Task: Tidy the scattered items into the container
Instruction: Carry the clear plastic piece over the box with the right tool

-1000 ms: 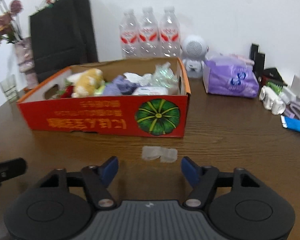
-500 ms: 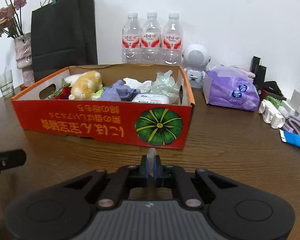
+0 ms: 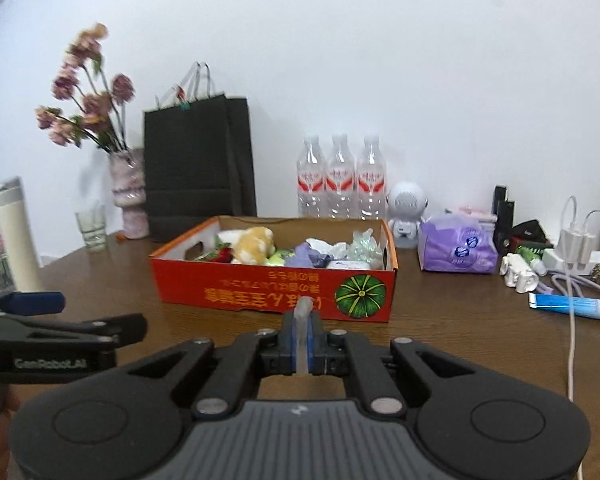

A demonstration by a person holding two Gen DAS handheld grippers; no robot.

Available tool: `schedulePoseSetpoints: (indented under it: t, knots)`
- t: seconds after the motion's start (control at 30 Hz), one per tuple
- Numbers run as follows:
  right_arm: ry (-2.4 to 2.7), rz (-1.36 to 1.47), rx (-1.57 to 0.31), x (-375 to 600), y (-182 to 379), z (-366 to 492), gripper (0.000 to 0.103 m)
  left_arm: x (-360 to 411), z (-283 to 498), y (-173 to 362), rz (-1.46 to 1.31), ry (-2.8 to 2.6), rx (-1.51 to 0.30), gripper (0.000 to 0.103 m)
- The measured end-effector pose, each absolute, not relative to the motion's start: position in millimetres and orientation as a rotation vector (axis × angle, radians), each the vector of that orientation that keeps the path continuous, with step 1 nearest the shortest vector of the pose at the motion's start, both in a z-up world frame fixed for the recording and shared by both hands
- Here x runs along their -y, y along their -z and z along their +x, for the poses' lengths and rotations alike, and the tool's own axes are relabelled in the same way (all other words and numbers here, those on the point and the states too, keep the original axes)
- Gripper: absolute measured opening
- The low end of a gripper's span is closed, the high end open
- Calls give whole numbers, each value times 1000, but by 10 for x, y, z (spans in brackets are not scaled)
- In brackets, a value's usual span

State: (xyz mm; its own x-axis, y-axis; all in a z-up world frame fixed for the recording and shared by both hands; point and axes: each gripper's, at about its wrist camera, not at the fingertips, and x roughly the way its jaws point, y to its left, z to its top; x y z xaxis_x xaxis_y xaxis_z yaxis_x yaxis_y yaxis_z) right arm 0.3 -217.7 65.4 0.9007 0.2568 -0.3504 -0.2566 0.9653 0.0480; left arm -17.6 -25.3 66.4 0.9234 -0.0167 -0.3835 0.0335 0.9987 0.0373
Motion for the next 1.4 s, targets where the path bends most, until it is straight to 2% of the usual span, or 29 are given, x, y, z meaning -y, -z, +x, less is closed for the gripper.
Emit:
schedulePoseSetpoints:
  t: [0.17,0.4,0.87,1.13,1.4]
  knots:
    - [-275,34,-347,2207,-620,-553,4,271,-695,-605,31,30,-320,103]
    - [-269,27,-361,2226,-365,-1152,4,317,-1162,-356,39,47,-336,103]
    - [-283,21,-303,2124,-234,-1809,4,240,-1752,-224,-2,86,-274,103]
    - [-300,23,-286,2051,-308,-1786,4,239,-1702,-278,2,80,-256,103]
    - [-303,35,-250,2074,-659,-1043,5,251,-915,-700,15,80,-206,103]
